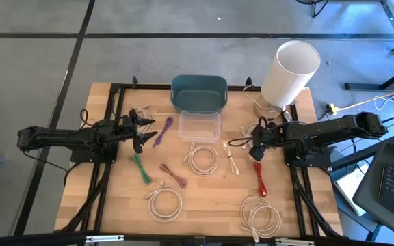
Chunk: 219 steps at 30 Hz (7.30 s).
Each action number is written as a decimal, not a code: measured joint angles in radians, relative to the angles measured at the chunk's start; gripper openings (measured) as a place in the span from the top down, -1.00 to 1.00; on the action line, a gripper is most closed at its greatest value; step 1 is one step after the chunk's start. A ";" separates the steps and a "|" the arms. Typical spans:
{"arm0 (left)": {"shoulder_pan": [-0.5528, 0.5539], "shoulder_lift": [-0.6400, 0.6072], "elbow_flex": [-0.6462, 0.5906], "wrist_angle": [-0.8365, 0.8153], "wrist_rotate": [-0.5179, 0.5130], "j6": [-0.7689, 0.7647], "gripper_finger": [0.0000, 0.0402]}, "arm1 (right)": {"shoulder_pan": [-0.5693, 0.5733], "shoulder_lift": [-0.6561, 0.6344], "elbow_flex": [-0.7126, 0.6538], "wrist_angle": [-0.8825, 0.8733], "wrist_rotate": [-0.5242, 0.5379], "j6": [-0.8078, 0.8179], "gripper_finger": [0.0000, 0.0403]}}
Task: Pick & Place USB Port
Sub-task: Put the brown HDMI cable into the blue bin, then adjust the transparent bin
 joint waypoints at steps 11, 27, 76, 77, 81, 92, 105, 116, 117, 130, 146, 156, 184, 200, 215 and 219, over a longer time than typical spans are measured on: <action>0.000 0.000 0.000 0.000 0.000 0.000 -0.33 | 0.000 0.000 0.000 0.025 -0.055 0.019 0.27; 0.000 0.000 0.000 0.000 0.000 0.000 -0.33 | 0.000 0.111 0.000 0.109 -0.055 0.022 0.27; 0.000 0.000 0.000 0.000 0.000 0.000 -0.33 | 0.375 0.177 0.439 -0.092 0.234 -0.029 0.85; 0.000 0.000 0.000 0.000 0.000 0.000 -0.33 | 0.386 0.177 0.460 -0.071 0.261 -0.067 0.85; 0.000 0.000 0.000 0.000 0.000 0.000 -0.33 | 0.375 0.177 0.484 0.128 0.316 -0.290 0.85; 0.000 0.000 0.000 0.000 0.000 0.000 -0.33 | 0.047 0.195 0.486 0.541 0.077 -0.692 0.85; 0.000 0.000 0.000 0.001 0.005 0.000 -0.33 | -0.133 0.514 0.786 0.521 -0.107 -0.860 0.86; 0.000 0.000 0.000 0.000 0.007 0.000 -0.33 | -0.233 0.827 1.145 0.149 0.079 -0.930 0.86; 0.000 0.000 0.000 0.000 0.007 0.000 -0.33 | -0.245 0.846 1.153 0.149 0.075 -0.934 0.86; 0.000 0.000 0.000 0.000 -0.011 0.000 -0.33 | -0.382 0.955 1.175 0.193 0.097 -0.991 0.86; 0.000 0.000 0.000 0.001 -0.056 0.000 -0.33 | -0.398 0.954 1.068 0.282 0.018 -0.958 0.86; 0.000 0.000 0.000 0.107 -0.178 0.006 -0.33 | -0.412 0.955 0.979 0.400 -0.063 -0.923 0.86; 0.000 0.000 0.000 0.159 -0.256 0.061 -0.33 | -0.426 1.066 0.970 0.463 -0.172 -0.767 0.86; 0.000 0.000 0.000 0.159 -0.255 0.061 -0.33 | -0.431 1.085 0.991 0.452 -0.164 -0.769 0.75; 0.000 0.000 0.000 0.159 -0.255 0.061 -0.33 | -0.402 1.063 0.993 0.481 -0.161 -0.819 0.50; 0.000 0.000 0.000 0.158 -0.254 0.061 -0.33 | -0.381 1.030 0.994 0.486 -0.100 -0.856 0.49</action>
